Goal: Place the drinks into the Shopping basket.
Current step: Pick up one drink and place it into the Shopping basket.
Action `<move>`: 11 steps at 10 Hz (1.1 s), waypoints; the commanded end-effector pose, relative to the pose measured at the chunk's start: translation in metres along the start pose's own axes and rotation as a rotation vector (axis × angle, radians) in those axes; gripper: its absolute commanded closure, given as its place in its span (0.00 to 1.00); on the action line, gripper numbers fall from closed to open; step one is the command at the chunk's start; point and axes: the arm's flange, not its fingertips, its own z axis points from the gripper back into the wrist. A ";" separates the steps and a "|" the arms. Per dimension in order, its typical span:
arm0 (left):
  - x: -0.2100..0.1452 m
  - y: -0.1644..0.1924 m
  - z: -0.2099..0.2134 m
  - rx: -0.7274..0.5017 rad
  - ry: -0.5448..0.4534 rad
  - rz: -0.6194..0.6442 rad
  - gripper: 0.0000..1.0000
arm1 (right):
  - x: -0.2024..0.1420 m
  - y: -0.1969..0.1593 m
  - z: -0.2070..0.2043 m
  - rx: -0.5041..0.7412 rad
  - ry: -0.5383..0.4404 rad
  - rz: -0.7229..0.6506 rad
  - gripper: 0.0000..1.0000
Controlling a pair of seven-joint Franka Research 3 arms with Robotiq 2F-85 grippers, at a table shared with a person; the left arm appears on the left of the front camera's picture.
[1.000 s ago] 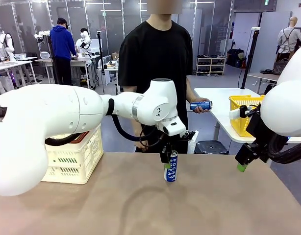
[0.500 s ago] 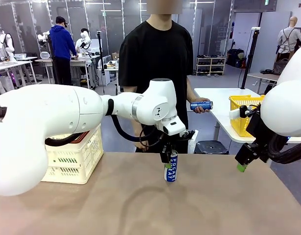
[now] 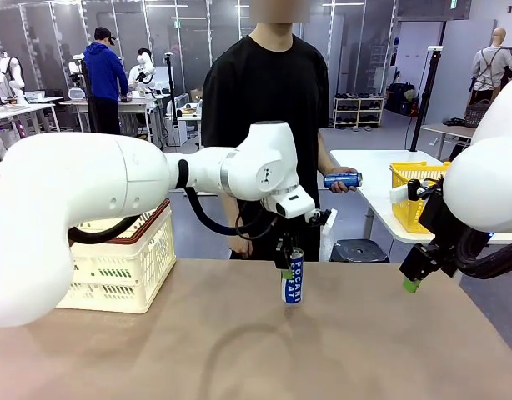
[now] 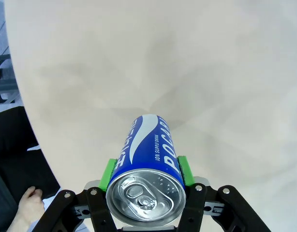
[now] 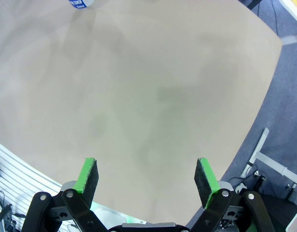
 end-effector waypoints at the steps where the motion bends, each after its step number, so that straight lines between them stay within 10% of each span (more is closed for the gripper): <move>1: -0.014 -0.011 0.046 -0.018 -0.053 0.003 1.00 | -0.001 -0.001 0.000 0.004 0.000 -0.003 0.00; 11: -0.198 -0.119 0.218 0.185 -0.008 0.378 1.00 | -0.001 -0.001 0.000 0.004 0.000 -0.003 0.00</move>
